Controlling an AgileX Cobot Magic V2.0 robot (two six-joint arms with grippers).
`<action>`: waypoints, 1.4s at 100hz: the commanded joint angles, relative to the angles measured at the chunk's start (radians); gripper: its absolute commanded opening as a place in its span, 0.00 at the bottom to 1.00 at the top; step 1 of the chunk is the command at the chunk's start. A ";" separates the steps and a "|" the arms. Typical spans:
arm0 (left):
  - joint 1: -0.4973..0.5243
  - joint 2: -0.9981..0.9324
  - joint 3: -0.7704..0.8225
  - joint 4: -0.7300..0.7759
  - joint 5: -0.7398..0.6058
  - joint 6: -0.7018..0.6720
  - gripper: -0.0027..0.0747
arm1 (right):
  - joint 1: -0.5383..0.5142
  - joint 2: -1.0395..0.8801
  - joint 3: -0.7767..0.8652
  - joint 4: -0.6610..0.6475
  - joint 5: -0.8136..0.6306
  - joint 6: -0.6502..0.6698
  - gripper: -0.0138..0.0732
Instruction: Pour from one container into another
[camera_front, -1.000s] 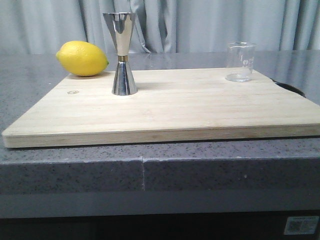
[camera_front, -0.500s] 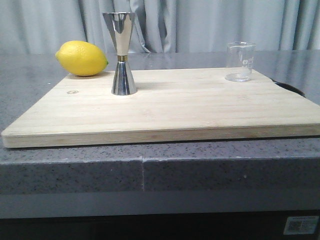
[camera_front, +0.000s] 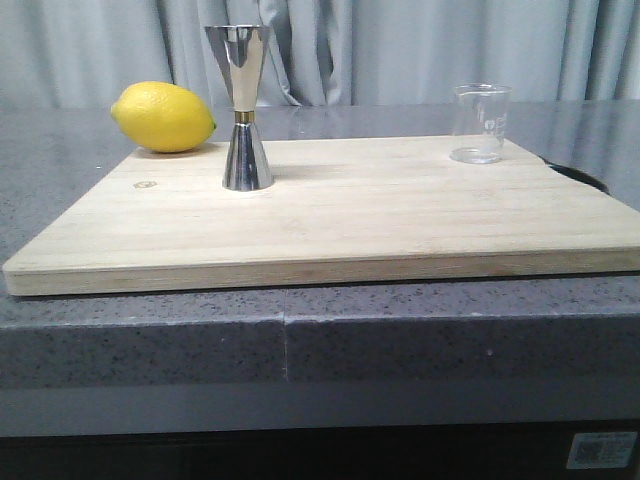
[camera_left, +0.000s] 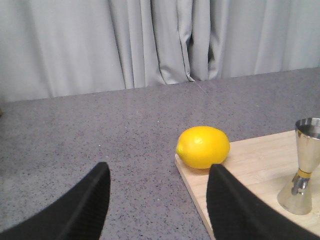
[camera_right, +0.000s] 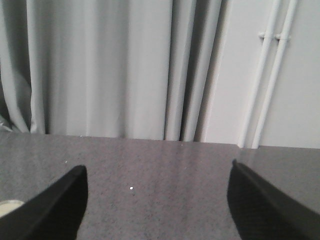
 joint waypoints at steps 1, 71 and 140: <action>-0.027 0.002 -0.021 0.002 0.041 -0.019 0.54 | 0.001 -0.019 0.015 -0.009 -0.012 -0.001 0.76; -0.064 0.002 -0.021 0.002 0.038 -0.019 0.01 | 0.001 -0.026 0.068 -0.007 -0.074 -0.001 0.08; -0.064 -0.014 0.005 0.004 0.067 -0.019 0.01 | 0.001 -0.026 0.068 -0.049 -0.114 -0.001 0.08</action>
